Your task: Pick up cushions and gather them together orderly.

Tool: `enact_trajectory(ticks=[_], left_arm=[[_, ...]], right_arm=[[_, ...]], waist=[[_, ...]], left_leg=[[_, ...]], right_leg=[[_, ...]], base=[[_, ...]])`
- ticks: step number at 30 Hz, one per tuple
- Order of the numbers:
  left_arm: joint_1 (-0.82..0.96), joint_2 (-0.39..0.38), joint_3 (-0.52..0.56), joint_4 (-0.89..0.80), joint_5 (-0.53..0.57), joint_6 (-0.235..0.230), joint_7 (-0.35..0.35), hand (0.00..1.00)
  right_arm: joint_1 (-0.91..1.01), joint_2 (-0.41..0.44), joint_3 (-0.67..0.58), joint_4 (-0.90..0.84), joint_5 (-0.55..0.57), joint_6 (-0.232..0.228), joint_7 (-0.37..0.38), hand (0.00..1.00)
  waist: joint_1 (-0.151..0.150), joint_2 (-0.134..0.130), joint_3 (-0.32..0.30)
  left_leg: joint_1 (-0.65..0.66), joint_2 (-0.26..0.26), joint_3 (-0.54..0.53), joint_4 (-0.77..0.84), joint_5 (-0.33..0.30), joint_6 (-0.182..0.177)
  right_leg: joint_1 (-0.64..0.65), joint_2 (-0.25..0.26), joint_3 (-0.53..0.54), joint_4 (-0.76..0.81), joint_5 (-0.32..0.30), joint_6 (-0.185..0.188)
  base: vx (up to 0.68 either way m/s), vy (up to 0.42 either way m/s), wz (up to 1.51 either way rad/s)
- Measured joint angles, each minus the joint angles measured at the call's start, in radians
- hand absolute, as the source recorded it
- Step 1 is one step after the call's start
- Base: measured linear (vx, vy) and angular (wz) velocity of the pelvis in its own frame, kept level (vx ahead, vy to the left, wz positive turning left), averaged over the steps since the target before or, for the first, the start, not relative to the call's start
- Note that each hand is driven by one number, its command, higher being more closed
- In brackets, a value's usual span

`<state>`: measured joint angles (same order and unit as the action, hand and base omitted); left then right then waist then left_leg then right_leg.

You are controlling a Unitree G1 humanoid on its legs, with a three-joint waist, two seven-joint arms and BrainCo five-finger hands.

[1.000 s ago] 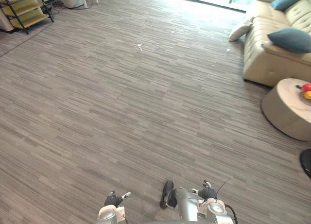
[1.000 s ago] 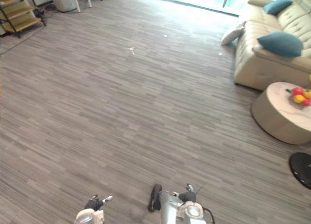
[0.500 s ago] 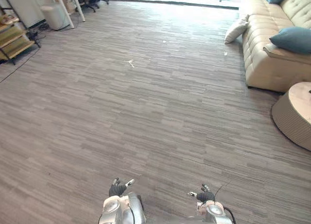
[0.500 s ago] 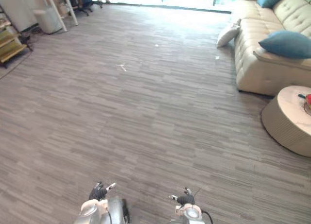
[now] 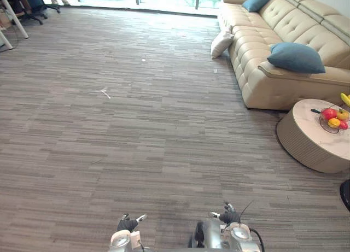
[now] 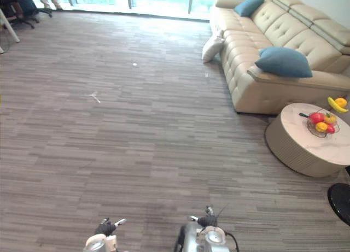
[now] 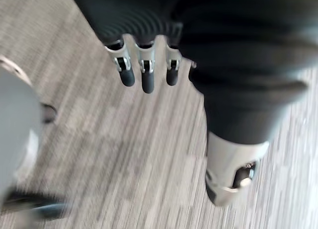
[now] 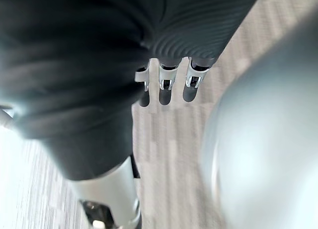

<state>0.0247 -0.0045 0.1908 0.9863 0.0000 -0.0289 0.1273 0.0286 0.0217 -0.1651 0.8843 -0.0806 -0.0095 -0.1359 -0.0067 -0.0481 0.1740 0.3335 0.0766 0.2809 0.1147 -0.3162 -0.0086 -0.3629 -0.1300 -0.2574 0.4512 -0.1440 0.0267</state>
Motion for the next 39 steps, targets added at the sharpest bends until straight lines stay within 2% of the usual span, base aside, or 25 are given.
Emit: enact_trajectory(ticks=[1, 4, 5, 6, 7, 9, 12, 14, 16, 17, 18, 19, 20, 21, 22, 24, 25, 27, 30, 32, 33, 34, 35, 38, 39], left_arm=[[-0.002, -0.011, -0.001, 0.008, 0.000, -0.001, -0.001, 0.00], [0.002, -0.055, 0.008, 0.008, 0.028, -0.002, -0.004, 0.00], [0.001, -0.054, 0.007, 0.008, 0.038, 0.000, -0.009, 0.00], [0.001, -0.054, 0.009, 0.000, 0.039, 0.002, -0.015, 0.00], [0.006, -0.054, 0.024, -0.017, 0.039, 0.003, -0.021, 0.00], [0.019, -0.051, 0.036, -0.054, 0.039, 0.002, -0.022, 0.00], [0.032, -0.044, 0.036, -0.104, 0.035, -0.007, -0.021, 0.00], [0.031, -0.044, 0.036, -0.117, 0.035, -0.013, -0.017, 0.00], [0.028, -0.036, 0.025, -0.118, 0.034, -0.017, -0.015, 0.00], [0.027, -0.027, 0.005, -0.117, 0.032, -0.019, -0.014, 0.00], [0.024, -0.017, -0.006, -0.111, 0.028, -0.020, -0.014, 0.00], [0.020, 0.008, -0.014, -0.101, 0.026, -0.018, -0.012, 0.00], [0.021, 0.010, -0.014, -0.101, 0.026, -0.017, -0.012, 0.00], [0.021, 0.022, -0.014, -0.098, 0.025, -0.018, -0.010, 0.00], [0.016, 0.037, -0.015, -0.079, 0.021, -0.016, -0.003, 0.00], [0.013, 0.042, -0.015, -0.057, 0.019, -0.008, 0.000, 0.00], [0.018, 0.043, -0.015, -0.041, 0.018, -0.003, 0.004, 0.00], [0.024, 0.039, -0.015, -0.040, 0.017, -0.004, 0.004, 0.00], [0.027, 0.040, -0.013, -0.009, 0.016, -0.002, 0.003, 0.00], [0.020, 0.034, -0.014, 0.004, 0.017, -0.002, 0.002, 0.00], [0.016, 0.029, -0.014, 0.006, 0.021, -0.002, -0.001, 0.00], [0.021, 0.024, -0.014, 0.009, 0.024, -0.001, -0.003, 0.00], [0.021, 0.008, -0.013, 0.010, 0.034, 0.000, -0.004, 0.00], [0.018, -0.026, -0.012, -0.001, 0.055, -0.002, -0.006, 0.00], [0.014, -0.035, -0.004, -0.003, 0.057, 0.000, -0.007, 0.00]], right_arm=[[0.002, -0.007, -0.013, 0.004, -0.001, 0.003, 0.001, 0.00], [0.001, -0.042, -0.032, -0.006, -0.008, 0.007, 0.003, 0.00], [-0.001, -0.045, -0.031, -0.006, -0.009, 0.009, 0.003, 0.00], [-0.001, -0.050, -0.030, -0.005, -0.009, 0.011, 0.001, 0.00], [-0.001, -0.056, -0.025, 0.001, -0.009, 0.018, -0.001, 0.00], [0.005, -0.056, -0.016, 0.011, -0.006, 0.019, -0.004, 0.00], [0.010, -0.048, -0.014, 0.038, 0.004, 0.020, -0.006, 0.00], [0.012, -0.049, -0.019, 0.051, 0.004, 0.026, -0.012, 0.00], [0.009, -0.045, -0.027, 0.074, 0.003, 0.025, -0.016, 0.00], [0.012, -0.050, -0.026, 0.095, 0.001, 0.026, -0.020, 0.00], [0.013, -0.050, -0.023, 0.118, 0.001, 0.025, -0.020, 0.00], [0.012, -0.022, -0.024, 0.120, -0.002, 0.029, -0.021, 0.00], [0.015, -0.023, -0.027, 0.116, -0.002, 0.029, -0.021, 0.00], [0.025, -0.018, -0.032, 0.116, -0.008, 0.029, -0.020, 0.00], [0.020, -0.010, -0.032, 0.116, -0.011, 0.028, -0.020, 0.00], [0.016, -0.012, -0.032, 0.112, -0.025, 0.023, -0.019, 0.00], [0.016, -0.018, -0.024, 0.102, -0.037, 0.016, -0.016, 0.00], [0.020, -0.024, -0.021, 0.074, -0.038, 0.015, -0.012, 0.00], [0.015, -0.022, -0.024, 0.031, -0.034, -0.006, -0.008, 0.00], [0.008, -0.022, -0.029, 0.017, -0.033, -0.010, 0.001, 0.00], [0.012, -0.021, -0.030, 0.007, -0.034, -0.009, 0.003, 0.00], [0.013, -0.021, -0.030, 0.004, -0.034, -0.008, 0.005, 0.00], [0.010, -0.028, -0.029, 0.002, -0.037, -0.006, 0.006, 0.00], [-0.003, -0.045, -0.026, -0.005, -0.067, 0.005, 0.009, 0.00], [-0.009, -0.054, -0.020, -0.006, -0.076, 0.011, 0.008, 0.00]], waist=[[-0.005, 0.003, 0.002], [-0.010, 0.076, -0.007], [-0.018, 0.087, -0.007], [-0.019, 0.100, 0.001], [-0.011, 0.111, 0.006], [-0.001, 0.110, 0.020], [0.010, 0.081, 0.018], [0.023, 0.081, 0.019], [0.031, 0.076, 0.020], [0.047, 0.072, 0.015], [0.057, 0.060, 0.013], [0.046, 0.027, -0.012], [0.046, 0.021, -0.014], [0.049, 0.001, -0.016], [0.046, -0.017, -0.009], [0.035, -0.012, -0.001], [0.033, -0.010, -0.001], [0.033, 0.004, -0.003], [0.011, 0.011, 0.000], [0.000, 0.016, 0.003], [-0.003, 0.014, 0.004], [-0.006, 0.014, 0.006], [-0.010, 0.031, 0.002], [-0.001, 0.084, -0.001], [-0.010, 0.106, 0.005]], left_leg=[[0.050, 0.003, -0.034, -0.013, -0.006, -0.007], [0.009, 0.053, -0.105, 0.173, 0.009, -0.023], [-0.058, 0.079, -0.145, 0.327, 0.028, -0.070], [-0.160, 0.119, -0.195, 0.567, 0.095, -0.169], [-0.251, 0.164, -0.205, 0.781, 0.123, -0.215], [-0.343, 0.210, -0.161, 0.960, 0.108, -0.187], [-0.508, 0.208, -0.055, 0.881, 0.061, -0.104], [-0.580, 0.183, 0.018, 0.593, 0.052, -0.081], [-0.606, 0.125, 0.008, 0.315, 0.129, -0.087], [-0.609, 0.094, -0.010, 0.239, 0.260, -0.086], [-0.610, 0.073, -0.018, 0.249, 0.294, -0.044], [-0.610, 0.046, -0.009, 0.260, 0.258, -0.011], [-0.611, 0.046, -0.001, 0.275, 0.250, -0.003], [-0.599, 0.032, 0.013, 0.292, 0.218, 0.018], [-0.535, -0.001, 0.015, 0.273, 0.178, 0.026], [-0.425, -0.031, 0.010, 0.223, 0.125, 0.025], [-0.329, -0.043, 0.009, 0.192, 0.086, 0.034], [-0.240, -0.040, 0.011, 0.157, 0.045, 0.035], [-0.106, -0.031, 0.008, 0.066, 0.009, 0.028], [-0.038, -0.019, -0.005, 0.028, -0.019, 0.021], [0.001, -0.019, -0.024, 0.007, -0.024, 0.020], [0.039, -0.023, -0.053, -0.005, -0.026, 0.016], [0.058, -0.009, -0.074, 0.002, -0.025, 0.017], [-0.003, 0.036, -0.143, 0.237, 0.039, -0.087], [-0.095, 0.065, -0.183, 0.456, 0.093, -0.135]], right_leg=[[0.014, 0.009, 0.022, 0.034, 0.074, -0.081], [0.013, 0.021, 0.003, 0.171, -0.094, -0.083], [0.035, 0.034, -0.006, 0.166, -0.118, -0.085], [0.091, 0.065, -0.012, 0.134, -0.136, -0.092], [0.160, 0.107, -0.011, 0.085, -0.139, -0.107], [0.285, 0.146, -0.004, 0.007, -0.152, -0.124], [0.453, 0.150, 0.033, -0.133, -0.160, -0.111], [0.547, 0.139, 0.072, -0.217, -0.157, -0.088], [0.614, 0.113, 0.105, -0.271, -0.175, -0.054], [0.650, 0.104, 0.137, -0.306, -0.182, -0.027], [0.668, 0.091, 0.166, -0.320, -0.178, -0.017], [0.654, 0.040, 0.179, -0.299, -0.153, 0.020], [0.644, 0.033, 0.190, -0.280, -0.146, 0.032], [0.605, 0.017, 0.223, -0.180, -0.126, 0.063], [0.524, -0.006, 0.241, 0.064, -0.080, 0.087], [0.399, -0.036, 0.241, 0.389, 0.069, 0.110], [0.317, -0.049, 0.236, 0.562, 0.016, 0.088], [0.231, -0.047, 0.193, 0.614, -0.033, 0.064], [0.044, -0.031, 0.062, 0.455, -0.111, 0.019], [-0.010, -0.002, 0.008, 0.219, -0.081, 0.011], [-0.009, 0.016, -0.002, 0.046, -0.021, 0.007], [-0.001, 0.028, 0.020, -0.014, 0.085, -0.031], [0.008, 0.039, 0.030, 0.019, 0.093, -0.085], [0.027, 0.027, 0.000, 0.164, -0.075, -0.102], [0.070, 0.038, -0.015, 0.152, -0.111, -0.102]], base=[[0.60, -0.156, 0.33], [0.56, -0.201, 0.06], [0.64, -0.276, 0.13], [0.64, -0.242, -0.01], [0.65, -0.218, -0.23], [0.47, -0.086, -0.35], [0.52, -0.026, -0.34], [0.56, 0.078, -0.54], [0.64, 0.213, -0.58], [0.57, 0.227, -0.78], [0.74, 0.317, -0.57], [0.52, 0.216, -0.24], [0.65, 0.294, -0.06], [0.58, 0.282, -0.06], [0.70, 0.331, 0.01], [0.62, 0.239, 0.18], [0.55, 0.150, 0.13], [0.41, 0.075, -0.04], [0.49, 0.030, 0.07], [0.59, -0.057, 0.35], [0.80, -0.168, 0.66], [0.84, -0.176, 0.73], [0.86, -0.188, 0.57], [0.68, -0.187, 0.30], [0.65, -0.170, 0.16]])
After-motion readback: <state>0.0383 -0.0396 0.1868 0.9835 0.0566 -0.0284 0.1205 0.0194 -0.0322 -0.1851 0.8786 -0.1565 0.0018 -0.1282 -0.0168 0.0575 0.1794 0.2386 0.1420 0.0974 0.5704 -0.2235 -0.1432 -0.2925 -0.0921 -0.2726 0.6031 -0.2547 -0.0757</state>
